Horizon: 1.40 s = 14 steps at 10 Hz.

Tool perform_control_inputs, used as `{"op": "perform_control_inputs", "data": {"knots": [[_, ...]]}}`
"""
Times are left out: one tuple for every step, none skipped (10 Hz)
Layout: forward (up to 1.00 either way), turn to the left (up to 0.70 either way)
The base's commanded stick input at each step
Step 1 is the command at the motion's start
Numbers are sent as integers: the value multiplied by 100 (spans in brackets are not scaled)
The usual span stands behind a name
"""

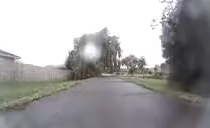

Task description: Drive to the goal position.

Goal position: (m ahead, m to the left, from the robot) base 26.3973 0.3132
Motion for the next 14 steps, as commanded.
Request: {"op": "perform_control_inputs", "data": {"knots": [[85, 0], [85, 0], [85, 0], [85, 0], [85, 0], [85, 0], [85, 0], [85, 0], [85, 0], [85, 0], [85, 0], [85, 0], [85, 0], [85, 0]]}}
